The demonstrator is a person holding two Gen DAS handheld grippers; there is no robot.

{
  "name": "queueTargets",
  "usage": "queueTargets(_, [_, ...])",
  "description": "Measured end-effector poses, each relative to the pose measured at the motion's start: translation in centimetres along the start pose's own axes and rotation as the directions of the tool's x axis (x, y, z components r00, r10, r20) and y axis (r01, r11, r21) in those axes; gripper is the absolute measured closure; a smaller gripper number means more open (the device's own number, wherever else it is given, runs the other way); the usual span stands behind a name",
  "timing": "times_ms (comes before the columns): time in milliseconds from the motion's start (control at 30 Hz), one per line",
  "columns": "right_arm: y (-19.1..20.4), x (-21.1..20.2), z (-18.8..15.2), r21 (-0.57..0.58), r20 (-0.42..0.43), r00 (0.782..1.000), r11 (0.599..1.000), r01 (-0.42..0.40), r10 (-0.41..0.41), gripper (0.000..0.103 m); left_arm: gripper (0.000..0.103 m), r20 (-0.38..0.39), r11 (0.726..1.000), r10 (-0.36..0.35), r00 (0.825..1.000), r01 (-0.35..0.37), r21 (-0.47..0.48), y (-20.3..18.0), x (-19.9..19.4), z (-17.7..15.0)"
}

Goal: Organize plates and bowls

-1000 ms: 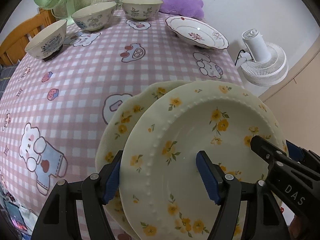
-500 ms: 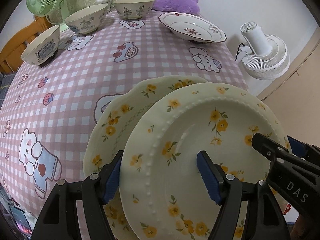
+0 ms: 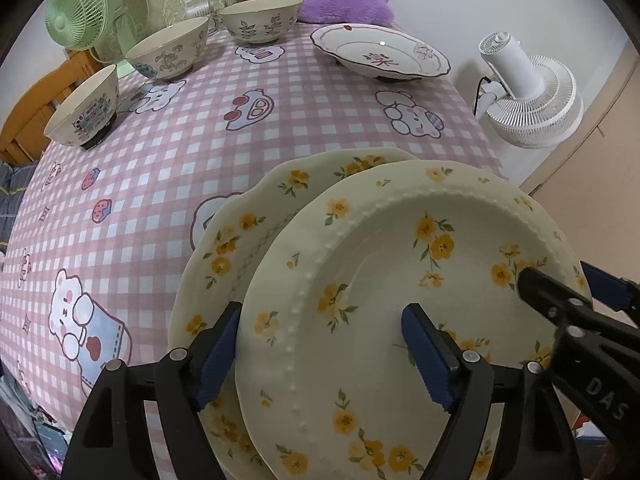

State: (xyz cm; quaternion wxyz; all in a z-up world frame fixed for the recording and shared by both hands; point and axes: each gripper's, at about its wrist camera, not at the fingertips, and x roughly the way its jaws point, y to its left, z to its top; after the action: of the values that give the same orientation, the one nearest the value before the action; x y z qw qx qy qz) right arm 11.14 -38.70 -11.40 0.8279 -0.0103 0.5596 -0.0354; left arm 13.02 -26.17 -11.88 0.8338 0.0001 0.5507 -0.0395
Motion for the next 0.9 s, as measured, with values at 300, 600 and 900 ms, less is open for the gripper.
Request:
queueTargets(300, [-0.6, -0.7, -0.3, -0.005, 0.018, 1.0, 1.0, -0.006, 0.006, 0.065, 0.017, 0.007, 0.999, 0.034, 0.999, -0.034, 0.023, -0.1, 0.0, 0.0])
queueTargets(600, [-0.1, -0.2, -0.3, -0.042, 0.016, 1.0, 0.999, -0.013, 0.014, 0.066, 0.016, 0.016, 0.998, 0.065, 0.998, -0.065, 0.008, 0.6, -1.1, -0.3])
queueTargets(900, [1.3, 0.8, -0.2, -0.064, 0.004, 0.998, 0.996, -0.056, 0.056, 0.066, 0.016, 0.035, 0.996, 0.092, 0.995, -0.092, -0.003, 1.6, -2.0, -0.6])
